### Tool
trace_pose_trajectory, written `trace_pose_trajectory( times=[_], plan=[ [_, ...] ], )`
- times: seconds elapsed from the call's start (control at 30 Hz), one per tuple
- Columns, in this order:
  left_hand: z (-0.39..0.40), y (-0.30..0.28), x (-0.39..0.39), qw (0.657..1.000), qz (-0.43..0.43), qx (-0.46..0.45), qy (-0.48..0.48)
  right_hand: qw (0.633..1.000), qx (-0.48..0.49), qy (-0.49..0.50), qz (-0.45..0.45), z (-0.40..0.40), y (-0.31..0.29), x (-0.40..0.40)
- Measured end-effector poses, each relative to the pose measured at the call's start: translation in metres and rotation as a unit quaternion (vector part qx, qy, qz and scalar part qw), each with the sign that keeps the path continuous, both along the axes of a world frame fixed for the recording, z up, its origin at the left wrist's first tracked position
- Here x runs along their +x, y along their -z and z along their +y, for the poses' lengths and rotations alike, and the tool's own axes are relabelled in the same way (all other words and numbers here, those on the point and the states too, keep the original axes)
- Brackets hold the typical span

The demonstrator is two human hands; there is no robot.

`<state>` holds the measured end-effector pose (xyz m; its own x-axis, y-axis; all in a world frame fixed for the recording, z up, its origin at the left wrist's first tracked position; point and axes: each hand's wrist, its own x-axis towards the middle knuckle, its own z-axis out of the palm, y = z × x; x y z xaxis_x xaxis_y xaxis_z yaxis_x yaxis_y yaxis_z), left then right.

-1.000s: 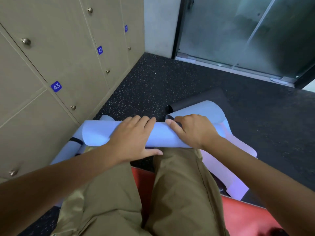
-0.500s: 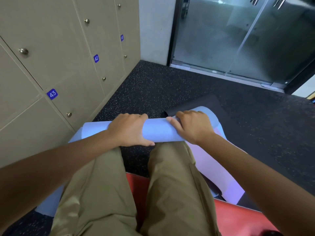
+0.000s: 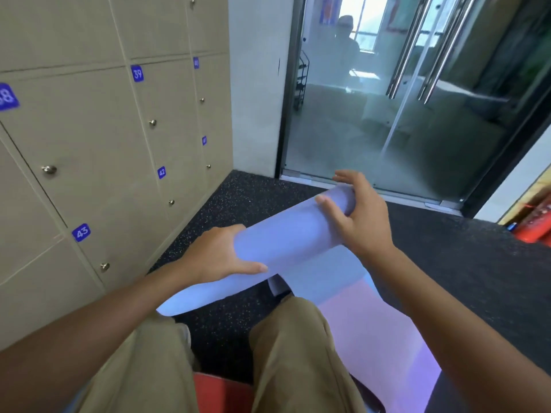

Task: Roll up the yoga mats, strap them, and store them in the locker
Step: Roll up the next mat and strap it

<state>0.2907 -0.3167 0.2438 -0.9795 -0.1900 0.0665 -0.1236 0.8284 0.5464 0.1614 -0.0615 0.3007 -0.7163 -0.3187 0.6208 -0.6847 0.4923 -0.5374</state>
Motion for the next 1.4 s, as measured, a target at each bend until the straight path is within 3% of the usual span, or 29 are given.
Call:
trace_pose_trajectory(
  times=[0.13,0.23,0.43,0.57,0.8,1.03,1.2,1.4],
  plan=[
    [0.001,0.006,0.005,0.990,0.015,0.138,0.030,0.984,-0.074,-0.080,-0.144,-0.003,-0.017,0.006],
    [0.005,0.016,0.015,0.977,0.022,0.209,0.049,0.978,-0.064,-0.097,-0.174,-0.007,-0.027,0.016],
    [0.020,0.027,0.033,0.972,0.051,0.228,0.039,0.988,-0.050,-0.093,-0.117,-0.017,-0.052,0.046],
    [0.042,0.017,0.046,0.973,0.108,0.198,0.042,0.994,0.024,-0.092,-0.050,-0.027,-0.069,0.070],
    [0.103,-0.024,0.063,0.918,0.284,0.268,-0.067,0.985,0.109,-0.129,0.045,-0.047,-0.076,0.115],
    [0.092,0.001,0.082,0.899,0.301,0.312,-0.069,0.950,0.179,-0.256,0.012,-0.043,-0.058,0.117],
    [0.083,0.023,0.091,0.893,0.300,0.328,-0.075,0.910,0.262,-0.309,0.083,-0.045,-0.030,0.111],
    [0.071,0.035,0.094,0.900,0.278,0.327,-0.080,0.896,0.286,-0.317,0.123,-0.060,-0.015,0.110]
  ],
)
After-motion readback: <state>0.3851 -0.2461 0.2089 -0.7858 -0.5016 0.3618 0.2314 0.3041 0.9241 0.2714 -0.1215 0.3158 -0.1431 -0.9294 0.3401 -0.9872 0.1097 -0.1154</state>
